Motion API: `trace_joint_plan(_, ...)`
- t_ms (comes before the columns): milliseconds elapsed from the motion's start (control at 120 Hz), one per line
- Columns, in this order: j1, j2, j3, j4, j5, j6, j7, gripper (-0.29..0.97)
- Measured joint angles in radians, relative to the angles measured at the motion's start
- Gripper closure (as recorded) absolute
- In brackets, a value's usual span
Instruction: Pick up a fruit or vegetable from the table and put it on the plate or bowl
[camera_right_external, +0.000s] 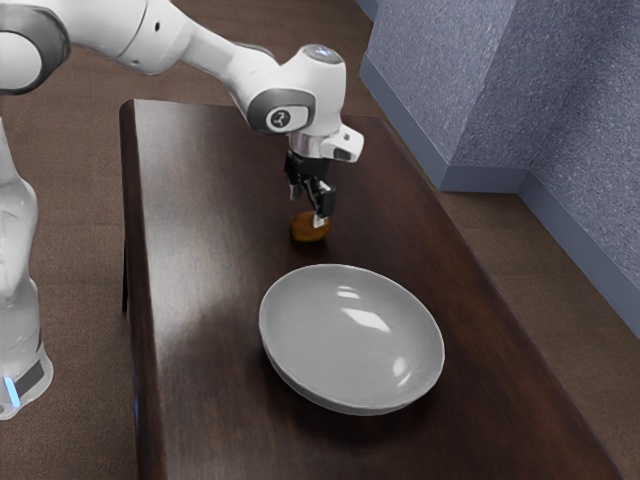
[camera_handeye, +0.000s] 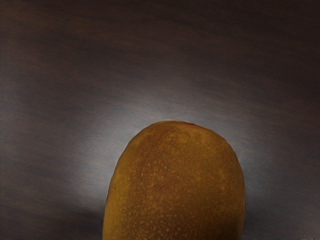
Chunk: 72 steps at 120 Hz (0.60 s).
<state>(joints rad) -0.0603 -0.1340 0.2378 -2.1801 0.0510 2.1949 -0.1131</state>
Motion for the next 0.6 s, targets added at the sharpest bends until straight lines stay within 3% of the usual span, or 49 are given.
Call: trace_joint_plan(600, -0.004, 0.091, 0.000, 0.009, -0.012, 0.052, 0.103, 0.05)
